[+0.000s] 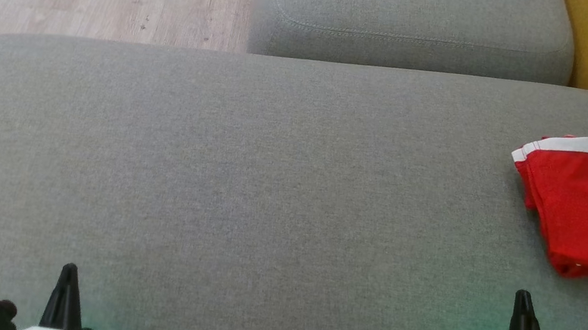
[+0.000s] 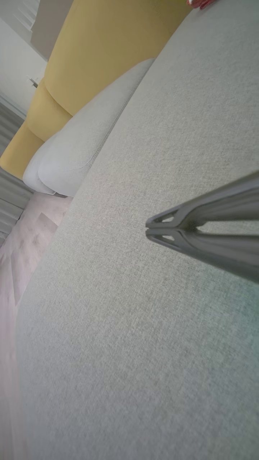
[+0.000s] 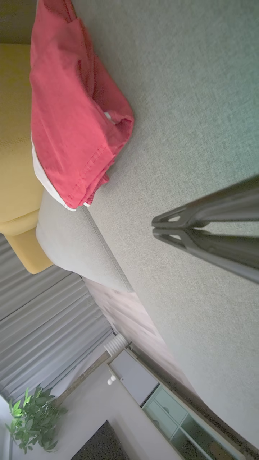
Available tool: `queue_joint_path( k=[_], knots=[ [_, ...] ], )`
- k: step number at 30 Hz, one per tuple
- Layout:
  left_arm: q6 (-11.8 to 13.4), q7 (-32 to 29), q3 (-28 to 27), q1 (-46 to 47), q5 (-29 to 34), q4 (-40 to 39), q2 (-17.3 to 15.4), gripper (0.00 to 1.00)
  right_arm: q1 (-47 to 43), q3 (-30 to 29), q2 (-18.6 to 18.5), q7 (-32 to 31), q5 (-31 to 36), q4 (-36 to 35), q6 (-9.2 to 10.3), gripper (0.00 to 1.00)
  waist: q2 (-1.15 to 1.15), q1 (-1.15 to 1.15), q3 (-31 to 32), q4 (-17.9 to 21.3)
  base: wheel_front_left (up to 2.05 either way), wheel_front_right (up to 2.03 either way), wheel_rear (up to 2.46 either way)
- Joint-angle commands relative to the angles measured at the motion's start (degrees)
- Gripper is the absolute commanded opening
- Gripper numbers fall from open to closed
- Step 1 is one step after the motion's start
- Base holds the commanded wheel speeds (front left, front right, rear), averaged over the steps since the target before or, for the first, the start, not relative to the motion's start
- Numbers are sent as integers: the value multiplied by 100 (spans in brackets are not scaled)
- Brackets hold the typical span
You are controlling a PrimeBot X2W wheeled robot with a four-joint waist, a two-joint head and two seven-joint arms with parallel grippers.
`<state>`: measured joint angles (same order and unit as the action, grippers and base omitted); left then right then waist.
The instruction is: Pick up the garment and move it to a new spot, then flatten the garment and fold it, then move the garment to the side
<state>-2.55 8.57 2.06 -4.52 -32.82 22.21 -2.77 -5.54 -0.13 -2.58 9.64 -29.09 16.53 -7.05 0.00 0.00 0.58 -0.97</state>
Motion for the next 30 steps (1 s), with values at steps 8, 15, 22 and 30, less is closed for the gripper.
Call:
queue_joint_path(
  k=[8,15,22,30],
  knots=[
    [-67,-145,-169,361,-617,-249,-4,0,365,-17,-112,-135,-700,-204,-15,0,0,0,-7,9,0,0,0],
    [-103,-261,-228,421,-1069,-297,-5,0,432,-45,-123,-241,-1197,-210,-18,0,0,0,-13,16,0,0,0],
    [-140,-377,-286,482,-1522,-345,-5,0,499,-76,-132,-348,-1693,-215,-20,0,0,0,-19,24,0,0,0],
    [-186,-525,-362,560,-2103,-407,-6,0,585,-119,-141,-490,-2327,-221,-23,0,0,0,-26,33,0,0,0]
  ],
)
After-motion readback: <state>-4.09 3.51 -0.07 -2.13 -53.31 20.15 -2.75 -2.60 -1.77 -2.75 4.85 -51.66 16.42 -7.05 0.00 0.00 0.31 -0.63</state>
